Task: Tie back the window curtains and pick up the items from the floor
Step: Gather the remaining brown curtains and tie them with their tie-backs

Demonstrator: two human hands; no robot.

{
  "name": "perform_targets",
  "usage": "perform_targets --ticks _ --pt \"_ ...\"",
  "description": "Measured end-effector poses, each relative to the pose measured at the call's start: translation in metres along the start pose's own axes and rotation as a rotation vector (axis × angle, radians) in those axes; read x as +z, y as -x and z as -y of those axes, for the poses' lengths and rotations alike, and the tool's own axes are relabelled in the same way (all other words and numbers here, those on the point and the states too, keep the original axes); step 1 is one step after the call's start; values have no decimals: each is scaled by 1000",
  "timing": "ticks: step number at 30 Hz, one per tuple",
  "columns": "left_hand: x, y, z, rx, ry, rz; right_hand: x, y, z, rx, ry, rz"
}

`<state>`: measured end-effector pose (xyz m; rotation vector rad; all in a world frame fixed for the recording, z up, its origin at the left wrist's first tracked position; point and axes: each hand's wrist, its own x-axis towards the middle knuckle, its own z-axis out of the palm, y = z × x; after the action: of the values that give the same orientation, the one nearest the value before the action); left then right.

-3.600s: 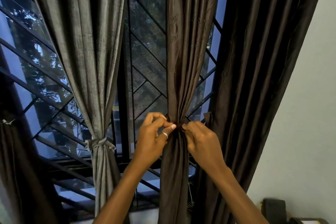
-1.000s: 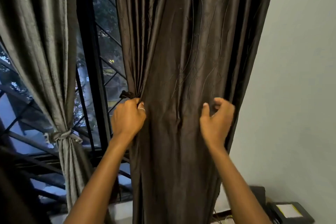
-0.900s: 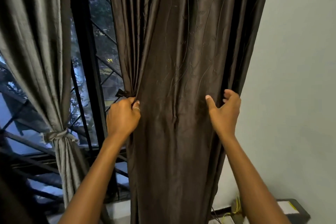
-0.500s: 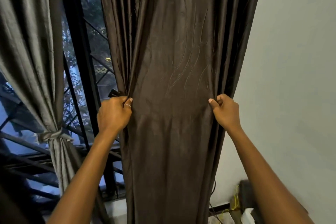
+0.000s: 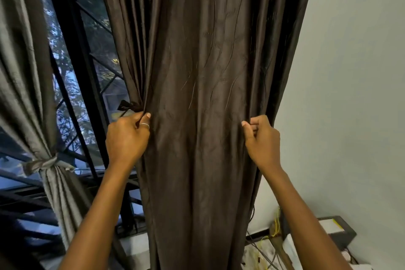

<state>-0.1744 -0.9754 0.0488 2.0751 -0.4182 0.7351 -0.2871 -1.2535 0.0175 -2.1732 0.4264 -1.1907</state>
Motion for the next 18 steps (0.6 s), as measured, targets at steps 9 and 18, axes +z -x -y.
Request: perform_targets --ticks 9,18 --pt "26 12 -21 114 11 89 39 30 47 -28 -172 71" --pt "42 17 -26 192 192 164 76 41 80 -109 -253 90"
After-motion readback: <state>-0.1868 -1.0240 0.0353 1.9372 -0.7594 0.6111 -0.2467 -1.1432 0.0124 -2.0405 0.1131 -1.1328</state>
